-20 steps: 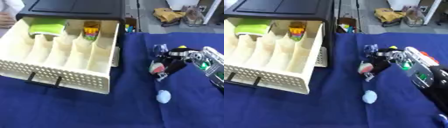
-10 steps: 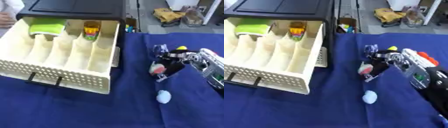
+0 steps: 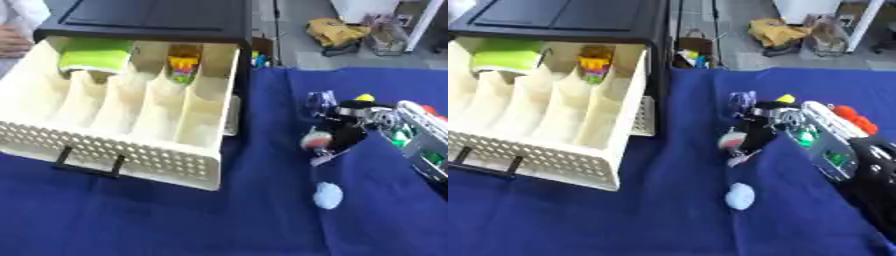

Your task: Pick up objects from table and place into drawer.

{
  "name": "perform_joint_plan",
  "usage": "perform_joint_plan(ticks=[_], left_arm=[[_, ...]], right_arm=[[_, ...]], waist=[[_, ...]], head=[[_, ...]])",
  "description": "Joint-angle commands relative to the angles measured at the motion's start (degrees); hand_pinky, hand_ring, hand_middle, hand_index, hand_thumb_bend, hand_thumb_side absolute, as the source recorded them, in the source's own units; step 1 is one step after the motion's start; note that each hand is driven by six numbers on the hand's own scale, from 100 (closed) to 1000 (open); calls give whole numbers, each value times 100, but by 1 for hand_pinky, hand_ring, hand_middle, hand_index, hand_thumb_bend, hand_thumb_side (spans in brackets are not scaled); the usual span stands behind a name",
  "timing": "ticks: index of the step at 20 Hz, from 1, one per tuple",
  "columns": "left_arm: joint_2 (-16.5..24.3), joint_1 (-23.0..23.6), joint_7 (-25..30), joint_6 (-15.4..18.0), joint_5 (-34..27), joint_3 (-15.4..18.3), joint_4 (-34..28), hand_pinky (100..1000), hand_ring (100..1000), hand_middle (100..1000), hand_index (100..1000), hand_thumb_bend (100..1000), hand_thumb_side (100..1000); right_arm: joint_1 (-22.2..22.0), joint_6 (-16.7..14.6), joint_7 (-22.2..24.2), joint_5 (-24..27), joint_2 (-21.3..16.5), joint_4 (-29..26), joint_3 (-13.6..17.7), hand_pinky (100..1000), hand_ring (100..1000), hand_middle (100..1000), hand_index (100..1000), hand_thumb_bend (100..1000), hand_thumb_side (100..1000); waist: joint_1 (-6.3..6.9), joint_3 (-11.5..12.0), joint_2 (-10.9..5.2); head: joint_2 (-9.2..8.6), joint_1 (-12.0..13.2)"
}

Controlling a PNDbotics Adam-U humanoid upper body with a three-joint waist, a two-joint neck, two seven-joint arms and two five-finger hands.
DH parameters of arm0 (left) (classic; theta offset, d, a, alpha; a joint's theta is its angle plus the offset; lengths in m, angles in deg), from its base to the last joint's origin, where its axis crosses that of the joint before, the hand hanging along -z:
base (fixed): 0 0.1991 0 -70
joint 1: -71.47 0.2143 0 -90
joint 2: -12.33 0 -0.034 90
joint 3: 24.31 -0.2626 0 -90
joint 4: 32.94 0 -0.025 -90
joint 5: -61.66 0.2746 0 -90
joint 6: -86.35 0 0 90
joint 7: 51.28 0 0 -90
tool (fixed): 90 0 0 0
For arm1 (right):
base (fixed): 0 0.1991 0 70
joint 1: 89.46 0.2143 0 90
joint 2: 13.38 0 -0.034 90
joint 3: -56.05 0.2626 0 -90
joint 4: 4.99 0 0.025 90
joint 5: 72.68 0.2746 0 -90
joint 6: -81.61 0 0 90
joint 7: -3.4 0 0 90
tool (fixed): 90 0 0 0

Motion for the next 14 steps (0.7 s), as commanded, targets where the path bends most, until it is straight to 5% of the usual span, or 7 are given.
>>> perform_joint_plan(ticks=[1,5,14], left_arm=[[118,-43,6,-1,9,32,-59,389,486,570,760,176,988],[127,-46,4,1,5,38,-59,390,486,569,761,177,987],[154,-39,3,3,-7,41,-59,391,486,569,761,178,987]], right_arm=[[-10,49,7,-53,-60,58,-39,647,692,471,646,406,294],[-29,90,-82,-105,-44,98,-35,617,645,437,598,243,255],[-49,181,-373,58,-193,-252,17,588,617,408,558,140,276]], waist=[[12,13,-99],[6,15,-109],[0,-9,-145]], head=[[-55,-9],[-63,-9],[-52,6]])
